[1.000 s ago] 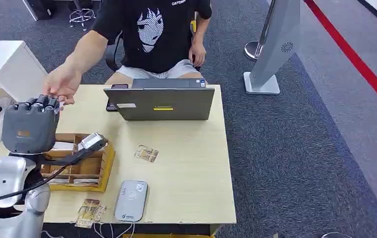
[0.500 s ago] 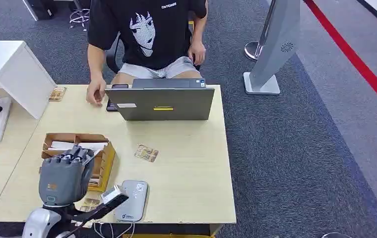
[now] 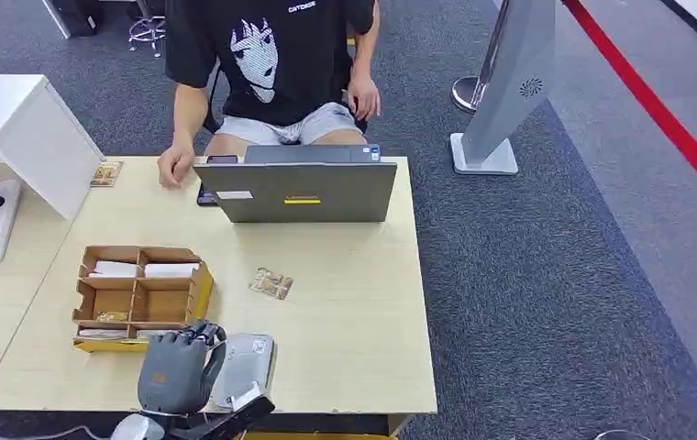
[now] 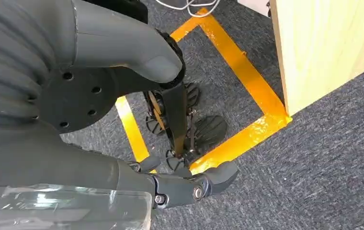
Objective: Pass the card to the sensor for recognition and then transmit it.
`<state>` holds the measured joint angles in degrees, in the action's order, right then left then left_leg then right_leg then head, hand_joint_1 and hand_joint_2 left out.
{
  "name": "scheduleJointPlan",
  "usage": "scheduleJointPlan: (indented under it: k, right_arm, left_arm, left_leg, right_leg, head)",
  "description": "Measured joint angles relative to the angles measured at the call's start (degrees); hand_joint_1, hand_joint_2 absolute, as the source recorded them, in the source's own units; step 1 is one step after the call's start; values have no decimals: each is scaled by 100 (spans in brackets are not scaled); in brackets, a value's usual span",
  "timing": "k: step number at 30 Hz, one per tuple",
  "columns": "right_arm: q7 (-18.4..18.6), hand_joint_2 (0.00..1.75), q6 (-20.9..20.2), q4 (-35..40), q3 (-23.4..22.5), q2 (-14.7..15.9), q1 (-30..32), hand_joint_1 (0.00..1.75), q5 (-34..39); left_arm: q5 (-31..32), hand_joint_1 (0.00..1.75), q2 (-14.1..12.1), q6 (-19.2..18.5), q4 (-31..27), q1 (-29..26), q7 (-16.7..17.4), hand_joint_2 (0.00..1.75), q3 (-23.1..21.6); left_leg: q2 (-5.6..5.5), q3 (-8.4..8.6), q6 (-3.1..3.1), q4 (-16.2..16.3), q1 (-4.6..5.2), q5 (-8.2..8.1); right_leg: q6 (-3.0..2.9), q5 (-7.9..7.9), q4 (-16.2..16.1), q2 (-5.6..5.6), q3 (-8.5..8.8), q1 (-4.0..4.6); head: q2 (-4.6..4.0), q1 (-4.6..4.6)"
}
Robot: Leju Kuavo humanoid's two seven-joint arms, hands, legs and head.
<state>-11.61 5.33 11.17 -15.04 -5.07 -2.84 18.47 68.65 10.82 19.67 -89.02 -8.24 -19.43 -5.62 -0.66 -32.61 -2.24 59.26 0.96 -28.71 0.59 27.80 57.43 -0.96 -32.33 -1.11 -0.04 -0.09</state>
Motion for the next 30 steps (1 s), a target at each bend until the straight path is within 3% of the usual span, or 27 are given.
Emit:
scheduleJointPlan:
  k: [9, 18, 24, 30]
  right_arm:
    - [20, 175, 0, 0, -59, -13, -2, 0, -103]
    - [28, 175, -28, 0, -65, -22, 1, 0, -151]
    - [44, 175, -116, 0, -68, -22, 2, 0, -291]
    - [44, 175, -173, 0, -68, -22, 9, 0, -431]
  left_arm:
    - [-61, 175, 129, -118, 946, 185, -140, 175, 31]
    - [-26, 175, 164, -85, 1136, 265, -142, 175, 31]
    - [239, 175, -68, 147, 1075, 279, -20, 175, 118]
    - [498, 175, -396, 120, 554, 401, 140, 175, 374]
  left_leg:
    - [-1, 0, 0, 0, 0, 0]
    - [0, 2, 0, 0, 0, 1]
    - [0, 3, 1, 0, -3, 1]
    - [-4, 2, 2, -1, -5, 4]
  right_leg:
    - [0, 0, 0, 1, 1, 0]
    - [0, 0, 1, 2, 3, 0]
    - [-1, 0, 3, 1, 3, 2]
    - [-1, 0, 5, 8, 3, 3]
  head:
    - [0, 0]
    - [0, 0]
    - [0, 0]
    - [0, 0]
